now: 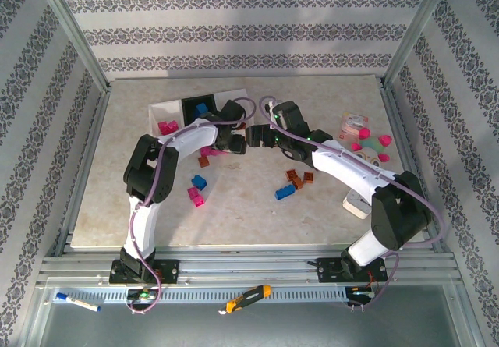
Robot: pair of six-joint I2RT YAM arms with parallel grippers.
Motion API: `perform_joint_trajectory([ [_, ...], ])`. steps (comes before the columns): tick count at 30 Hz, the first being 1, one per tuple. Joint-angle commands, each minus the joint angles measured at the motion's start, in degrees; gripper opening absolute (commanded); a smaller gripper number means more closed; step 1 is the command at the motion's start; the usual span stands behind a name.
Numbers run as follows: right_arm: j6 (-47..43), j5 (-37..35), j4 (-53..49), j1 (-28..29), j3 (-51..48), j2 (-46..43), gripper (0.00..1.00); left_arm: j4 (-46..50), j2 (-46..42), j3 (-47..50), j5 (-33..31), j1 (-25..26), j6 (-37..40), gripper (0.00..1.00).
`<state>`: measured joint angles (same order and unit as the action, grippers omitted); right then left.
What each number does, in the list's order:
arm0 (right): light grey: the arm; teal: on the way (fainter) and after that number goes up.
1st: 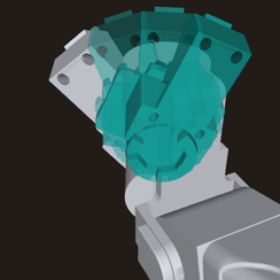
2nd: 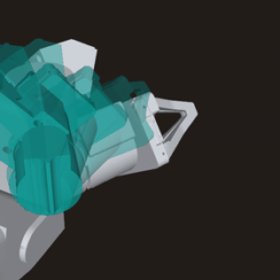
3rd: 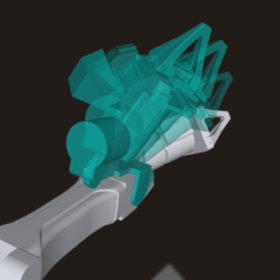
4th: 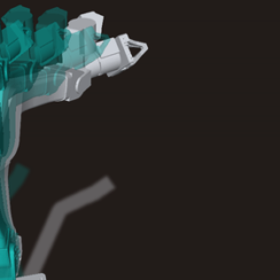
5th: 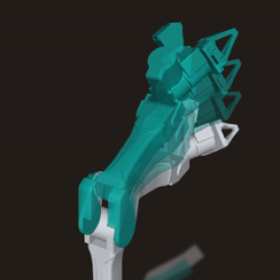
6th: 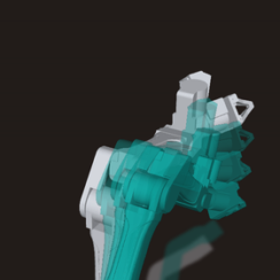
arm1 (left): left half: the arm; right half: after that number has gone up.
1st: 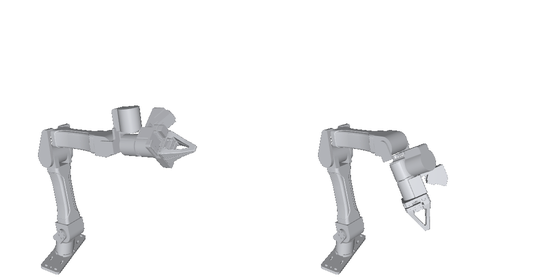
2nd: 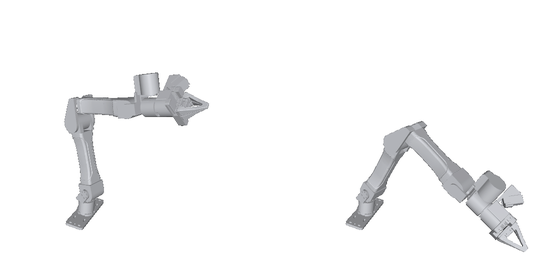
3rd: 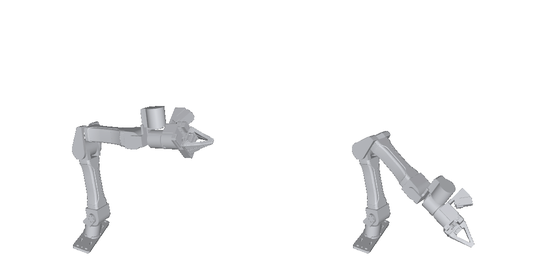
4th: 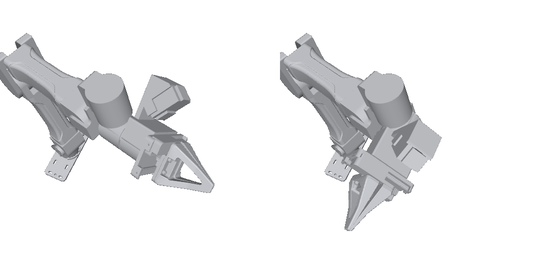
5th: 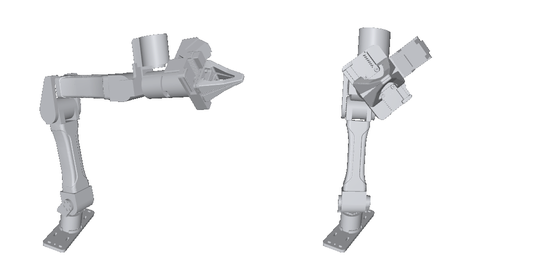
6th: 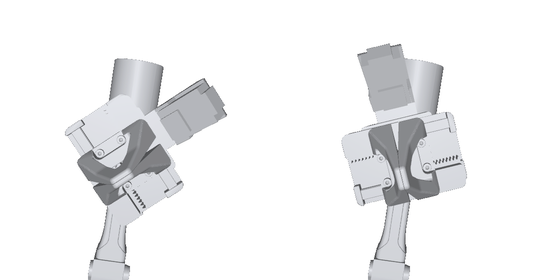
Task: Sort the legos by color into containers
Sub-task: Move the lego to the center of the table, then pick up the lego from the center of the table.
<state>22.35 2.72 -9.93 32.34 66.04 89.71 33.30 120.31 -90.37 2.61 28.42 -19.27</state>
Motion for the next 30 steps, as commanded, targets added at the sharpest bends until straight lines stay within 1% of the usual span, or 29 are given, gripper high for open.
perform_joint_trajectory([
  [1,0.62,1.29,1.59,-0.78,1.73,0.72,0.9,1.04,-2.63,3.47,6.99,1.29,2.92,0.66],
  [6,1.17,-0.24,1.85,-1.85,0.77,-0.61,0.9,0.12,-5.86,6.19,9.0,2.11,3.32,0.66],
  [10,2.45,0.14,2.63,-3.99,-1.62,-2.6,0.89,-5.5,-10.06,9.87,11.06,2.74,1.55,0.66],
  [12,2.7,0.83,2.65,-4.88,-2.52,-3.34,0.9,-6.29,-11.17,10.39,8.71,2.71,0.21,0.7],
  [13,2.68,0.88,2.68,-5.24,-3.03,-3.78,0.89,-6.15,-11.53,10.32,6.16,2.73,-0.43,0.74],
  [14,2.71,0.88,2.64,-5.46,-3.47,-4.11,0.89,-6.06,-11.75,10.32,3.83,2.69,-1.18,0.81],
  [15,2.79,0.81,2.69,-5.67,-3.86,-4.45,0.9,-5.63,-11.79,10.17,0.75,2.63,-2.19,0.84],
  [18,3.52,1.0,2.99,-5.97,-5.0,-5.23,0.89,-2.71,-10.59,8.3,-4.91,2.51,-4.16,0.87],
  [20,4.03,1.28,3.36,-6.05,-5.61,-5.51,0.89,-0.74,-9.01,6.87,-5.94,2.52,-5.05,0.87],
  [23,4.5,1.58,3.57,-6.05,-6.19,-5.85,0.89,1.42,-6.53,5.29,-5.96,2.6,-6.4,0.83],
  [30,3.65,1.41,3.27,-6.23,-6.23,-6.3,0.89,1.77,-2.93,4.8,-4.56,2.63,-8.11,0.75],
])
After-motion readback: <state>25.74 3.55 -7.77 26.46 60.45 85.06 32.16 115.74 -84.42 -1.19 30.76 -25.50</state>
